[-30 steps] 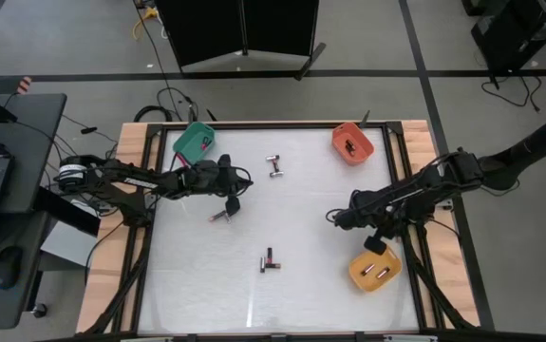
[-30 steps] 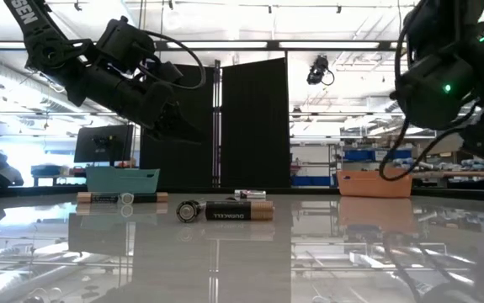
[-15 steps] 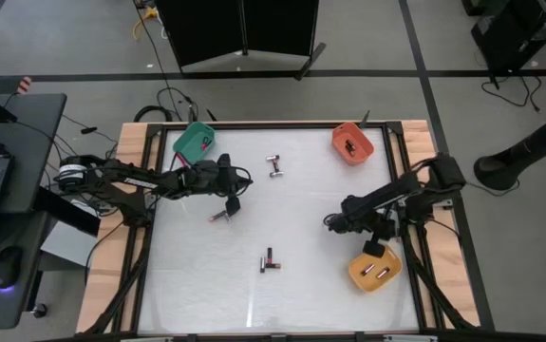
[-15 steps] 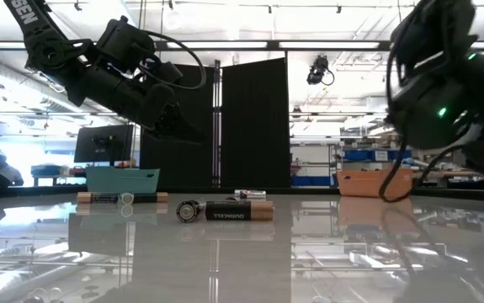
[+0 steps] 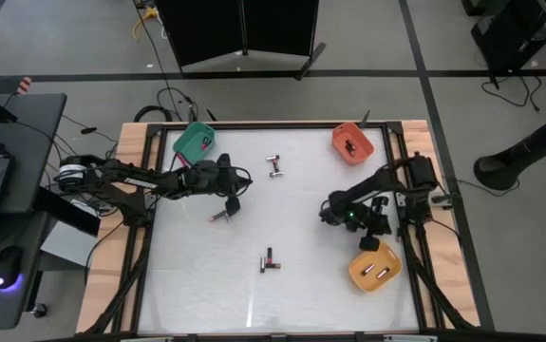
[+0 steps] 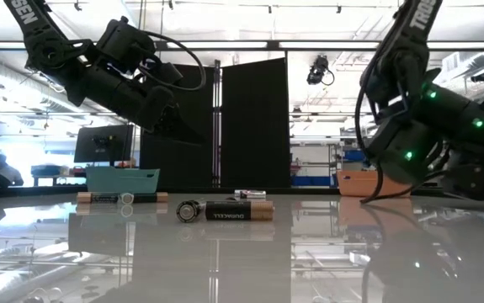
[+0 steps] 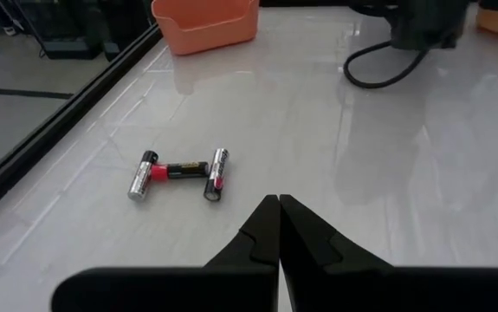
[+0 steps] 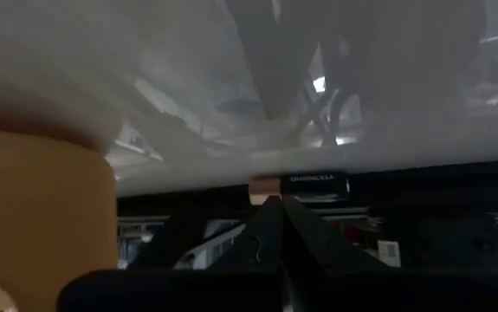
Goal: Sort batteries
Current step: Put the black battery into the orange bin
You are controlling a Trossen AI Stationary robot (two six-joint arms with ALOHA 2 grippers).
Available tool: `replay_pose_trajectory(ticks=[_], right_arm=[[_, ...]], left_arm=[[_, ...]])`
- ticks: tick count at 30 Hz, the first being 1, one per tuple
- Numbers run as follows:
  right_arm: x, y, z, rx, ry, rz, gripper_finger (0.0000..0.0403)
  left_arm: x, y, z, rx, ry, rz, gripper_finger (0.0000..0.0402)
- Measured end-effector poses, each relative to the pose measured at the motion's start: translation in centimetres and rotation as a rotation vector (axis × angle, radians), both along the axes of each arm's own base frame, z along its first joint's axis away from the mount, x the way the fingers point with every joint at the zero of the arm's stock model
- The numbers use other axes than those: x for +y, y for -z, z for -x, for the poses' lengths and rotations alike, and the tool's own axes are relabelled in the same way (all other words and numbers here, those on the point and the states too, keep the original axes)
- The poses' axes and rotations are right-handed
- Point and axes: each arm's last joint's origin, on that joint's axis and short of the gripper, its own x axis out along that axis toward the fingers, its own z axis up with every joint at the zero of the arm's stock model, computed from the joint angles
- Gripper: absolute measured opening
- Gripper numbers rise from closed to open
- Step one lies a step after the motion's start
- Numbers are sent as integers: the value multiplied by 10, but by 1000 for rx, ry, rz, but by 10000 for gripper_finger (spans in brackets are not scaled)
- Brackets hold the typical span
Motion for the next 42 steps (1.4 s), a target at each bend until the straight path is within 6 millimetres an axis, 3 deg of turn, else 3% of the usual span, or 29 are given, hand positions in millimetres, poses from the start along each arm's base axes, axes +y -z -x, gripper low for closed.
replay_pose_trajectory(ticks=[12, 20, 42], right_arm=[[-17, 4, 8, 35, -58, -49, 8], [-15, 12, 30, 75, -53, -94, 8], [-13, 15, 33, 29, -40, -185, 7]], left_arm=[[0, 1, 0, 9, -8, -5, 10], [0, 1, 0, 11, -11, -7, 10], [0, 1, 0, 12, -12, -9, 10]])
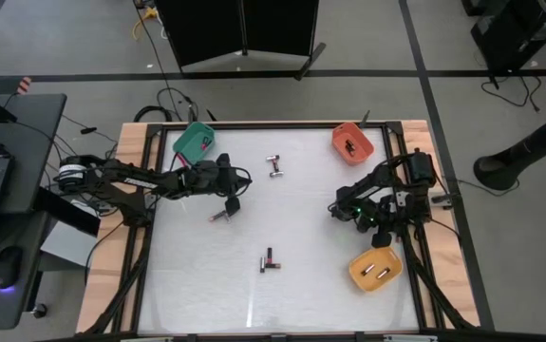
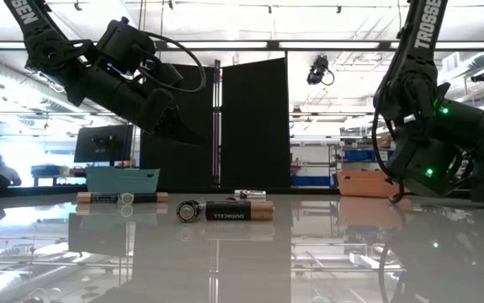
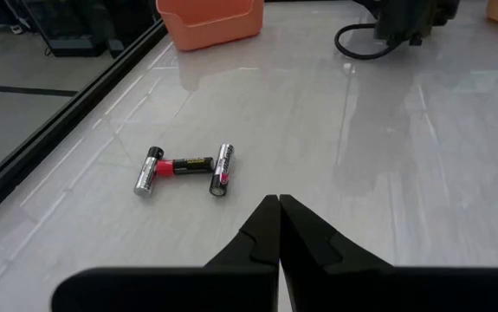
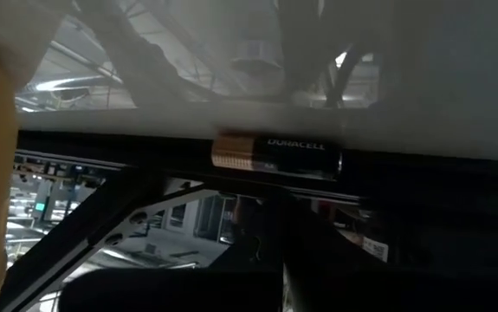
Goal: Sort batteries
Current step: Put the black battery into the orange bin
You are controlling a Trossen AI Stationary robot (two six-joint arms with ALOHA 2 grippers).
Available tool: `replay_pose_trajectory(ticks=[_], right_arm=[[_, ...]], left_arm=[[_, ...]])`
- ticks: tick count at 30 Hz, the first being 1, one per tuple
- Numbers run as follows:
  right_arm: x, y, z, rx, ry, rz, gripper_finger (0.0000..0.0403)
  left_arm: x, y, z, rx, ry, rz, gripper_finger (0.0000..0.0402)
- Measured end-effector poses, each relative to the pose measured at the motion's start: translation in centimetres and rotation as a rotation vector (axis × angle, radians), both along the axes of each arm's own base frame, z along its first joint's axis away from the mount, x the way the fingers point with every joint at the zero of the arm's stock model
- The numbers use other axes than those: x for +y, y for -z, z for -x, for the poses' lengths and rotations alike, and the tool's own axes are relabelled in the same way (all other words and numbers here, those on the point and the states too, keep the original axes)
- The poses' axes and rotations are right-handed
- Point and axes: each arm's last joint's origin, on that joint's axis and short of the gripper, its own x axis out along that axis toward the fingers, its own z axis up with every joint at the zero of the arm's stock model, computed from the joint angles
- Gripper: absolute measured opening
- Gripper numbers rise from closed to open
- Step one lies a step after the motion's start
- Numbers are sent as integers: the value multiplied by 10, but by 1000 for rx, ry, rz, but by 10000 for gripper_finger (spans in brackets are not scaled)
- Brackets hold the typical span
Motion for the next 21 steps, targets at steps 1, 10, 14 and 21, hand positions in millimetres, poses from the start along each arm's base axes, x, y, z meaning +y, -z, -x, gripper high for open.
replay_pose_trajectory(ticks=[1, 10, 14, 21], right_arm=[[0, 0, 0, -5, 3, -6, 7], [0, 1, -1, -21, 12, -30, 7], [-1, 1, -1, -30, 26, -37, 7], [-4, 1, -1, -35, 40, -38, 7]], left_arm=[[0, 0, 0, 0, 0, 0, 10], [0, 0, 0, 1, -1, 0, 10], [0, 0, 0, 1, 0, 0, 10], [0, 0, 0, 1, -5, -2, 10]])
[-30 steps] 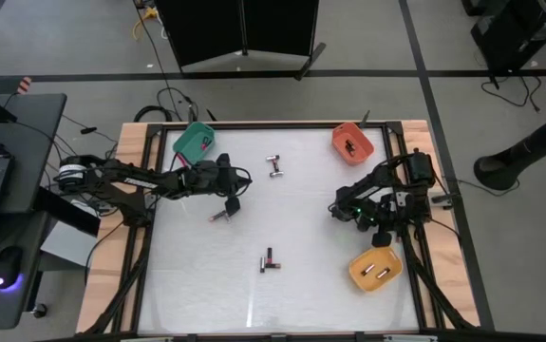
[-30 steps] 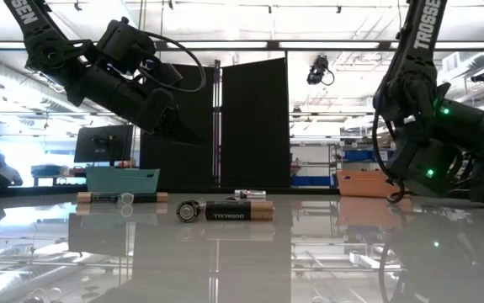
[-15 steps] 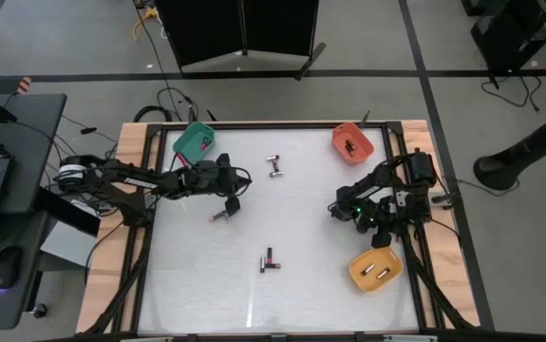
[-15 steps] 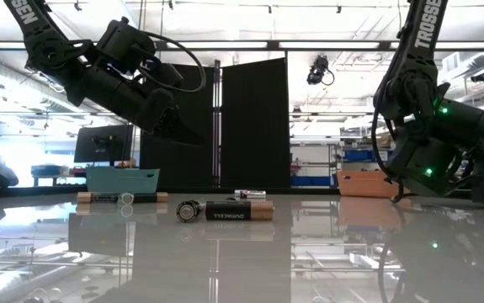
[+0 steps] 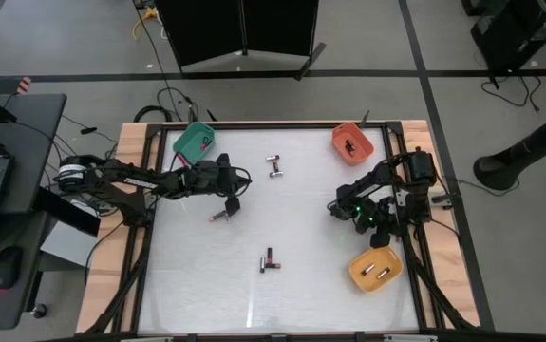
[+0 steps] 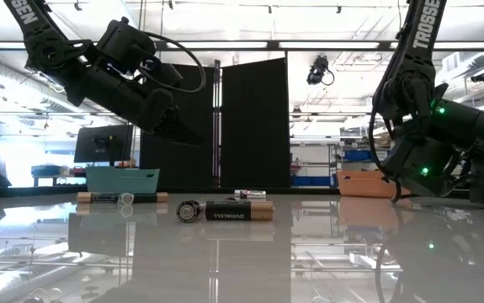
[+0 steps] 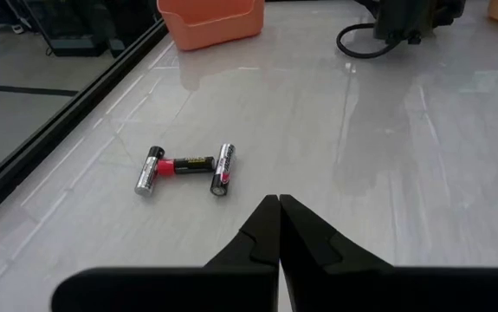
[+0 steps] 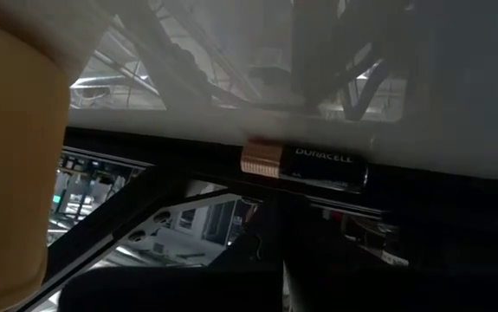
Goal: Sort batteries
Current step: Put the black battery into the orange bin
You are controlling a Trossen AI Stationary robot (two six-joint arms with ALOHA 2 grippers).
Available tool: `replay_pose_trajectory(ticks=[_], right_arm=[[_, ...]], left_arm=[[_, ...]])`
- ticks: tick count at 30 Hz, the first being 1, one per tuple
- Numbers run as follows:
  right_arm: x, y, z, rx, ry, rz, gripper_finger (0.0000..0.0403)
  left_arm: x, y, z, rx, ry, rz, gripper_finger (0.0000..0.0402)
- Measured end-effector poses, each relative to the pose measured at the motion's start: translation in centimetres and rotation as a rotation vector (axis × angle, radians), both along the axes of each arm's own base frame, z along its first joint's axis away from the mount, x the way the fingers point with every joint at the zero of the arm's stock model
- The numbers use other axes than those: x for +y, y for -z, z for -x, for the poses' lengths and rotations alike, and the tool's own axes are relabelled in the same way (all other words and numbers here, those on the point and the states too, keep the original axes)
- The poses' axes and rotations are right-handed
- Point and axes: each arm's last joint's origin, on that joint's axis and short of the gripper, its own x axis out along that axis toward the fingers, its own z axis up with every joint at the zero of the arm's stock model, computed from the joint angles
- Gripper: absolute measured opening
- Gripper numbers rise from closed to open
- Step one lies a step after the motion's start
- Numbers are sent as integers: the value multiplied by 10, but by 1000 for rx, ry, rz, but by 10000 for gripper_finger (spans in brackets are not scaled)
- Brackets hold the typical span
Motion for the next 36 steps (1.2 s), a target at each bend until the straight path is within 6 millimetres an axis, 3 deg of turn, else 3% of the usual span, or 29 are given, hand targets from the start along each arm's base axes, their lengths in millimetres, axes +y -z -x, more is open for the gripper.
replay_pose_trajectory(ticks=[15, 24, 36], right_arm=[[-4, -11, -18, -116, -107, 127, 7], [2, -2, 2, 64, -35, 48, 7], [3, 1, 4, 71, -14, 19, 7]], left_arm=[[0, 0, 0, 2, -13, -6, 10], [0, 0, 0, 2, -14, -5, 10], [0, 1, 0, 10, -14, -5, 10]])
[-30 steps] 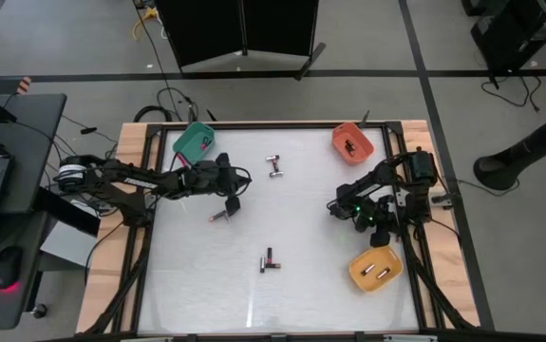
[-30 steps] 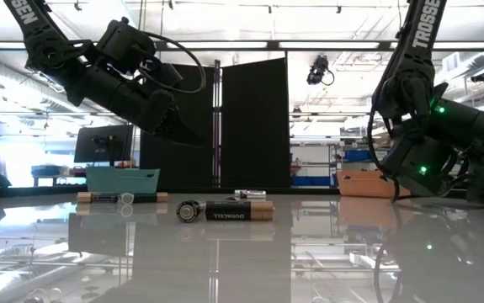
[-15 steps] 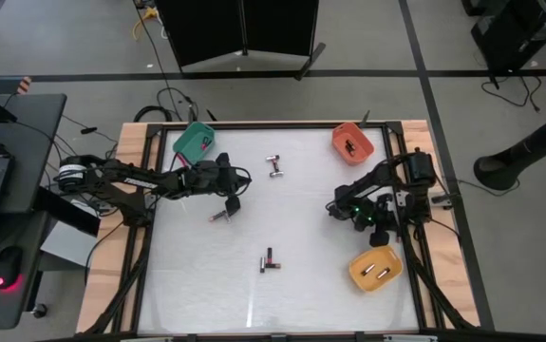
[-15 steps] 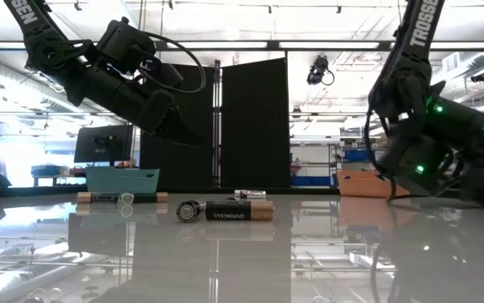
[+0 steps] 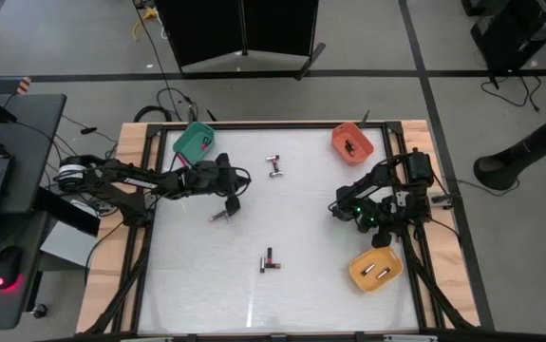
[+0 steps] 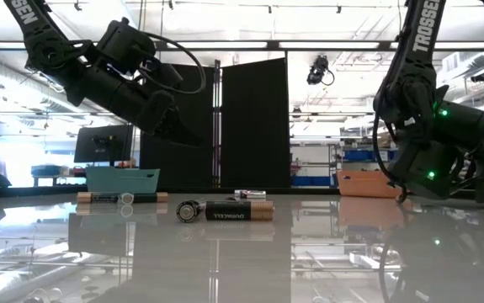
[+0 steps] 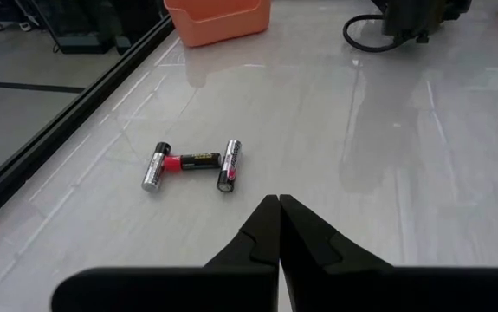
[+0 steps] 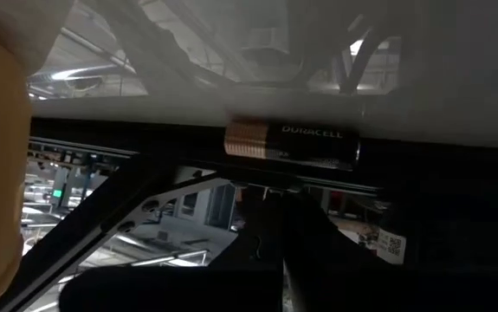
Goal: Sort batteries
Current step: Put the black battery into the orange bin
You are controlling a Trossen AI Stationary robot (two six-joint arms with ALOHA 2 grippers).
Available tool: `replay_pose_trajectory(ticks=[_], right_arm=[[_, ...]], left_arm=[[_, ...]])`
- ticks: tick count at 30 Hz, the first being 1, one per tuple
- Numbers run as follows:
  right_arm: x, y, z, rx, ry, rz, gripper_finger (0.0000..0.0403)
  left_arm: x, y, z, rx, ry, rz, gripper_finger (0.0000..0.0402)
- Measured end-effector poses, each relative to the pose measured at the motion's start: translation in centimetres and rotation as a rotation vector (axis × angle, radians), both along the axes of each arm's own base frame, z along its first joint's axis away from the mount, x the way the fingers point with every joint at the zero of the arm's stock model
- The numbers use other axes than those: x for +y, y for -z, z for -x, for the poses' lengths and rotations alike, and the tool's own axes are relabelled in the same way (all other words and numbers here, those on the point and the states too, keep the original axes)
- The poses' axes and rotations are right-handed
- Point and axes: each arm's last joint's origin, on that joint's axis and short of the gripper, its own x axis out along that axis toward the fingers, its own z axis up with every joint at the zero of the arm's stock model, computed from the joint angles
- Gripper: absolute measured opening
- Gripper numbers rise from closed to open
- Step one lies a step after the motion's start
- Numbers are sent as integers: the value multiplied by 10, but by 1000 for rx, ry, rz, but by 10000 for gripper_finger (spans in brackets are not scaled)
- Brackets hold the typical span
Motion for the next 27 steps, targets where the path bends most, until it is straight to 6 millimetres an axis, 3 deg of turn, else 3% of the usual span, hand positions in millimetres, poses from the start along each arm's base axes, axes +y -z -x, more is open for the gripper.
replay_pose_trajectory(ticks=[19, 27], right_arm=[[0, 0, -1, -18, 10, 16, 7], [-2, -6, -11, -226, -10, 158, 7]], left_arm=[[0, 4, 2, 49, -23, -8, 10], [0, 4, 2, 48, -23, -8, 10]])
